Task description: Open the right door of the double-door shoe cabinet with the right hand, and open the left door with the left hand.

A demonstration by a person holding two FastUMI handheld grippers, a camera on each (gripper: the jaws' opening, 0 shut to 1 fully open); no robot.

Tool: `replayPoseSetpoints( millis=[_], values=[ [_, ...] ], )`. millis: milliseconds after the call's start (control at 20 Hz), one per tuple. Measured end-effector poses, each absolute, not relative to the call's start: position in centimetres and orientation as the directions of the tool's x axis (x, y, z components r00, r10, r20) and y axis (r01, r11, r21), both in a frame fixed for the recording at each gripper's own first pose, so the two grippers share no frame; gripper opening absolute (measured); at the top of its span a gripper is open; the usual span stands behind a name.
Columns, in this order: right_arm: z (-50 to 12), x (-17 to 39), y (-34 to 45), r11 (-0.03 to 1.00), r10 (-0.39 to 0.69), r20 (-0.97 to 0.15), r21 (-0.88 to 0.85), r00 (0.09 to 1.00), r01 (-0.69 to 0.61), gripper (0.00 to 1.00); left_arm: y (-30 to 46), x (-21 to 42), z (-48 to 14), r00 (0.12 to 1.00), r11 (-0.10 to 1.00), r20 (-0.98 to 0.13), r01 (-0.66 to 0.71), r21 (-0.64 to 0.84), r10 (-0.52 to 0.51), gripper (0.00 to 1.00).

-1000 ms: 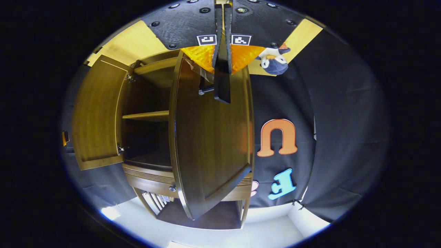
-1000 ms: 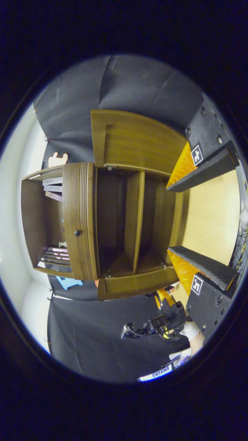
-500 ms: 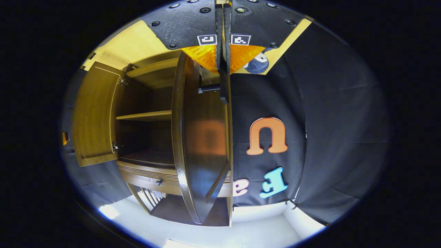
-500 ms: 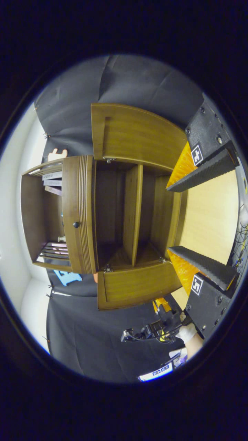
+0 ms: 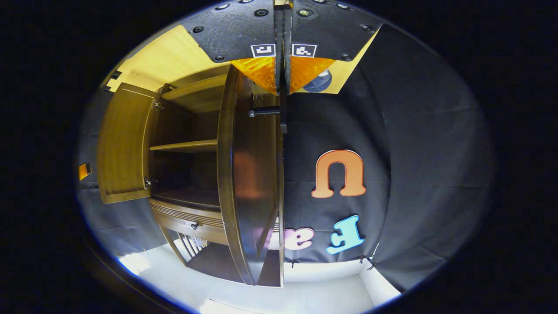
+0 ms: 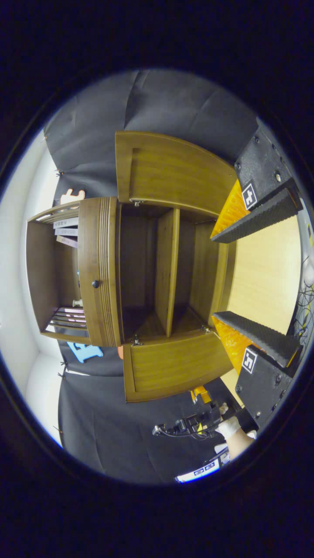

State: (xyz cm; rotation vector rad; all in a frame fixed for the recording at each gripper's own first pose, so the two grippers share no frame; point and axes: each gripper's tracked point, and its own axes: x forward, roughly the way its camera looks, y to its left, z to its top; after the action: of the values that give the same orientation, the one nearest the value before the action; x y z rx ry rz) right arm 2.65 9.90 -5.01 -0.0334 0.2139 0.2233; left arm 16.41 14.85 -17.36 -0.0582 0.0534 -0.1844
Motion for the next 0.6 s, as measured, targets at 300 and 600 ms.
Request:
replayPoseSetpoints(
  millis=[300, 600],
  values=[
    [-4.9, 2.1, 10.5, 0.976, 0.207, -0.212, -0.022, 0.955, -0.217, 1.0, 16.5, 17.1, -17.4, 0.961, 0.961, -0.04, 0.272, -0.055, -0.274, 0.0],
    [-5.3, 1.4, 10.8, 0.977, 0.199, -0.226, -0.033, 0.953, -0.212, 1.0, 17.4, 17.8, -17.8, 0.899, 0.899, -0.04, 0.433, -0.062, -0.435, 0.0]
  ],
)
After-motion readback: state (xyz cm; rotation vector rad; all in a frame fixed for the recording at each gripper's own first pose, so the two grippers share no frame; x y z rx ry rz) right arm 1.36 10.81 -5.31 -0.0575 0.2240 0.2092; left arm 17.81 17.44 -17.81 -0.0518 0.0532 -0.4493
